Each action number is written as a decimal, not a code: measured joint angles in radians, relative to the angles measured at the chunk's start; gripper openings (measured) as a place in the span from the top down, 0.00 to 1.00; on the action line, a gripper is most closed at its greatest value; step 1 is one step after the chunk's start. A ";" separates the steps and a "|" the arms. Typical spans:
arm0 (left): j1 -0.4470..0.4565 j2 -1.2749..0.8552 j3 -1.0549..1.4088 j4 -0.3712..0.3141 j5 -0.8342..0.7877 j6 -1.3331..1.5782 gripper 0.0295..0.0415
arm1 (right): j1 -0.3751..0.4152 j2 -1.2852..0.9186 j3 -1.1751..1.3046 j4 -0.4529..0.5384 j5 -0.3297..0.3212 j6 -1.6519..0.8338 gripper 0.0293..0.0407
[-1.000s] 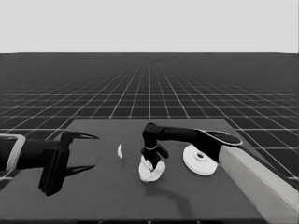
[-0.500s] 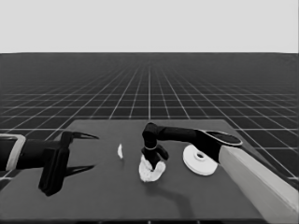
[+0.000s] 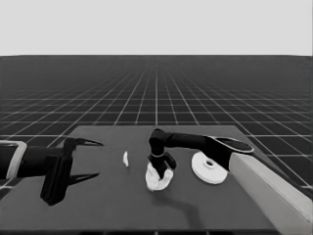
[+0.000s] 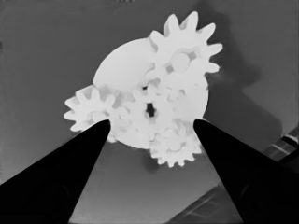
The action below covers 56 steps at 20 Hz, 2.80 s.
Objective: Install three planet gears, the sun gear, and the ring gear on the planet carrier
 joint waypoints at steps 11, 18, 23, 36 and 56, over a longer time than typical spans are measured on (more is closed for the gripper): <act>0.000 0.000 0.000 0.000 0.000 0.000 0.25 | 0.128 -0.015 0.070 0.106 -0.039 -0.926 0.19; 0.000 0.000 0.000 0.000 0.000 0.000 0.25 | -0.107 -0.714 0.879 -0.234 0.196 -1.675 0.11; 0.000 0.000 0.000 0.000 0.000 0.000 0.25 | -0.240 -1.280 1.349 -0.409 0.311 -2.024 0.19; 0.000 0.000 0.000 0.000 0.000 0.000 0.25 | 0.187 -0.641 0.124 0.193 0.007 -1.581 0.19; 0.000 0.000 0.000 0.000 0.000 0.000 0.25 | 0.002 -0.578 -0.010 0.074 0.147 -1.628 0.51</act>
